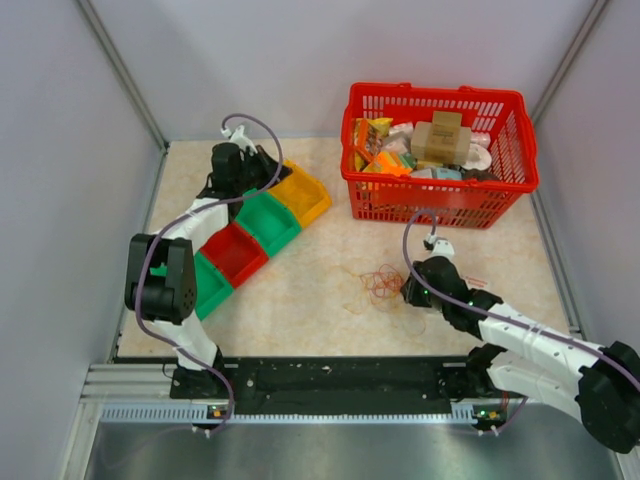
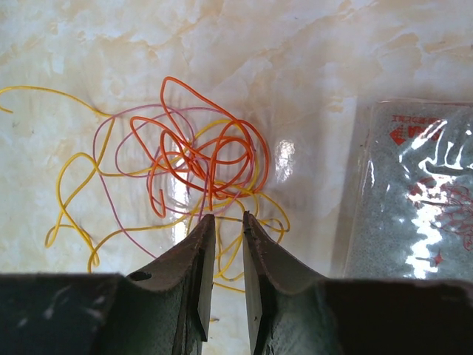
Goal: Untangle the cables
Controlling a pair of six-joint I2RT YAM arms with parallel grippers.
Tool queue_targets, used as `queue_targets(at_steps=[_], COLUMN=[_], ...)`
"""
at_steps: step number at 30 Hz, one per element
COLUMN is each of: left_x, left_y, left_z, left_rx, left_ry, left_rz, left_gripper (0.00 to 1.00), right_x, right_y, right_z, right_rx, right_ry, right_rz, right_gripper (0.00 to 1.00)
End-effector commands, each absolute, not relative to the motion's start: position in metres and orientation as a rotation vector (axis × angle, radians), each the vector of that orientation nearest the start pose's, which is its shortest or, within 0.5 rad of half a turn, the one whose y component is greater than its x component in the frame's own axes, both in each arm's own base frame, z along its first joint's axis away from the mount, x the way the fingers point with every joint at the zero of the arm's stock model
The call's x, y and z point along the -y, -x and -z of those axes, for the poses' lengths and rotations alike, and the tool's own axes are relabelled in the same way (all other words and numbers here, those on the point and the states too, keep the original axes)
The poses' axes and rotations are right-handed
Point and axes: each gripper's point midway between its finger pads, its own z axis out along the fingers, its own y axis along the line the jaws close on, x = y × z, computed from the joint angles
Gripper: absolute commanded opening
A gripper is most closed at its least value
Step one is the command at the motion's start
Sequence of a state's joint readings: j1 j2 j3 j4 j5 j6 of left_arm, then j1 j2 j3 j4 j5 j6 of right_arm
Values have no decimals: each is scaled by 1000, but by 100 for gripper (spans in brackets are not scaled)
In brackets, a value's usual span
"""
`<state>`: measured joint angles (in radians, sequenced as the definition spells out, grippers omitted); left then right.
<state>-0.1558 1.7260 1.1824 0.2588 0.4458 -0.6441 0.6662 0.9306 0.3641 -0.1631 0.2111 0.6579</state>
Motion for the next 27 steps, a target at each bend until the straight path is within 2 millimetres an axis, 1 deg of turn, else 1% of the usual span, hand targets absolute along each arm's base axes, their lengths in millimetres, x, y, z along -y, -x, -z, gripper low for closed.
queue_targets(at_steps=[1, 3, 5, 8, 10, 12, 13, 16, 19, 21, 22, 23, 25, 27], left_x=[163, 161, 161, 168, 171, 175, 173, 176, 179, 181, 182, 182, 185, 191], left_y=[-496, -499, -500, -499, -500, -504, -507, -517, -522, -526, -523, -522, -522, -520], left_z=[-198, -189, -174, -154, -142, -138, -134, -140, -134, -132, -126, -125, -129, -136], left_rx=[-1948, -1954, -1997, -2048, -2083, -2101, -2120, -2118, -2149, -2152, -2185, -2197, -2194, -2182], left_ry=[133, 146, 155, 143, 135, 119, 129, 136, 144, 146, 145, 142, 123, 107], left_rz=[837, 812, 800, 795, 760, 739, 717, 703, 675, 686, 688, 687, 694, 718], left_gripper=[0, 0, 0, 0, 0, 0, 0, 0, 3, 5, 7, 9, 13, 14], right_x=[-169, -167, -165, -170, -173, -174, -173, -170, -171, -171, -171, -171, -171, -169], right_y=[-233, -234, -235, -234, -234, -233, -233, -234, -233, -232, -232, -232, -231, -232], right_z=[-80, -80, -79, -78, -77, -76, -76, -76, -77, -76, -76, -76, -74, -73], right_rx=[-2266, -2263, -2260, -2261, -2264, -2276, -2281, -2281, -2273, -2277, -2278, -2282, -2287, -2284], right_ry=[-91, -85, -102, -114, -110, -100, -95, -96, -108, -106, -103, -103, -93, -103], right_rz=[-498, -476, -466, -510, -527, -521, -513, -493, -508, -509, -510, -507, -503, -494], right_gripper=[21, 22, 21, 21, 22, 22, 22, 22, 22, 22, 22, 22, 22, 22])
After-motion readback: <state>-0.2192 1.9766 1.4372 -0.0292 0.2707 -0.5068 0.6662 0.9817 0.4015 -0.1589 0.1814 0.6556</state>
